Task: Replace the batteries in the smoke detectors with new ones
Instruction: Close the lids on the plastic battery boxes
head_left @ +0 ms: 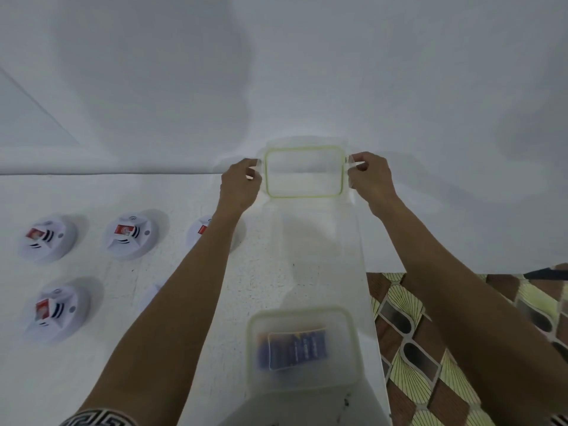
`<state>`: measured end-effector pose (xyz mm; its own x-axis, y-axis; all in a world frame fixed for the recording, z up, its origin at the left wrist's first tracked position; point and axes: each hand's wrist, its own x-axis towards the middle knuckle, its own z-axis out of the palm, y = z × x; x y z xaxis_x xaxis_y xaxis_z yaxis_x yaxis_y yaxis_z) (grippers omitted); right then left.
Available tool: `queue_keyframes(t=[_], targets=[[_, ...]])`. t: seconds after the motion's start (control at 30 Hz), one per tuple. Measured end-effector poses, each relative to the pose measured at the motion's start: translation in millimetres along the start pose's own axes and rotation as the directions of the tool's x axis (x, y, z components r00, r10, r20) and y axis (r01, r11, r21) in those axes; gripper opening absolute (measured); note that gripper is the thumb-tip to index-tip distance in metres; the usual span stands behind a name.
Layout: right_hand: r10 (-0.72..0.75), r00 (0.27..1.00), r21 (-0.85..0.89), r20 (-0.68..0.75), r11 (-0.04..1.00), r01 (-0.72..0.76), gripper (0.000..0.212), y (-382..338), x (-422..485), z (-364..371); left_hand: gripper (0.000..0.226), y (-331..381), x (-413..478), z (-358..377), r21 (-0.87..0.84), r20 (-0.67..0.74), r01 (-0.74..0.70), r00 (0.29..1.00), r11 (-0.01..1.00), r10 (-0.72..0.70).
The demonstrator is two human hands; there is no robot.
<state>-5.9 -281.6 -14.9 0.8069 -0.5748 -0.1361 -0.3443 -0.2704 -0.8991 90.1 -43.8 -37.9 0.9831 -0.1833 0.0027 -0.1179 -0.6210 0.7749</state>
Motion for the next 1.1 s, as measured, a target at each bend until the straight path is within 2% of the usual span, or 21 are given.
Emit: queue_keyframes(t=[0.13, 0.37, 0.47, 0.53, 0.6, 0.67, 0.77, 0.97, 1.1], targets=[[-0.027, 1.000, 0.167, 0.005, 0.986, 0.026, 0.030, -10.0, -25.2, -15.4, 0.025, 15.3, -24.0, -18.5, -0.187, -0.063, -0.032, 0.998, 0.982, 0.020], [-0.124, 0.992, 0.239, 0.029, 0.964, 0.114, 0.007, -2.9, -68.9, -37.4, 0.015, 18.7, -75.4, -39.0, -0.365, -0.047, -0.059, 0.998, 0.929, 0.045], [-0.163, 0.986, 0.389, 0.040, 0.911, 0.135, 0.017, 9.5, -82.5, -42.6, 0.016, 16.8, -92.8, -42.6, -0.435, -0.009, -0.079, 0.996, 0.897, 0.084], [-0.184, 0.982, 0.454, 0.042, 0.879, 0.145, 0.027, 16.9, -92.5, -44.1, 0.016, 11.7, -100.9, -45.2, -0.397, 0.015, -0.109, 0.992, 0.911, 0.126], [-0.184, 0.983, 0.392, 0.014, 0.905, 0.164, 0.026, 22.5, -101.3, -43.9, 0.024, 5.3, -106.3, -45.6, -0.371, 0.048, -0.109, 0.989, 0.922, 0.136], [-0.194, 0.981, 0.219, -0.015, 0.957, 0.193, 0.018, 27.9, -108.4, -43.1, 0.024, 0.1, -111.5, -44.0, -0.371, 0.075, -0.095, 0.988, 0.924, 0.132], [-0.297, 0.955, 0.017, 0.009, 0.955, 0.297, 0.017, 39.7, -117.0, -38.3, 0.019, -3.6, -119.2, -39.1, -0.279, 0.088, -0.100, 0.988, 0.955, 0.129], [-0.473, 0.879, -0.135, 0.054, 0.869, 0.476, 0.019, 68.2, -124.9, -28.7, 0.021, -17.0, -126.3, -24.6, -0.161, 0.150, -0.142, 0.975, 0.977, 0.167], [-0.445, 0.894, -0.198, 0.044, 0.874, 0.444, 0.020, 80.4, -130.5, -21.9, 0.022, -21.4, -129.8, -17.1, -0.111, 0.157, -0.199, 0.964, 0.974, 0.215]])
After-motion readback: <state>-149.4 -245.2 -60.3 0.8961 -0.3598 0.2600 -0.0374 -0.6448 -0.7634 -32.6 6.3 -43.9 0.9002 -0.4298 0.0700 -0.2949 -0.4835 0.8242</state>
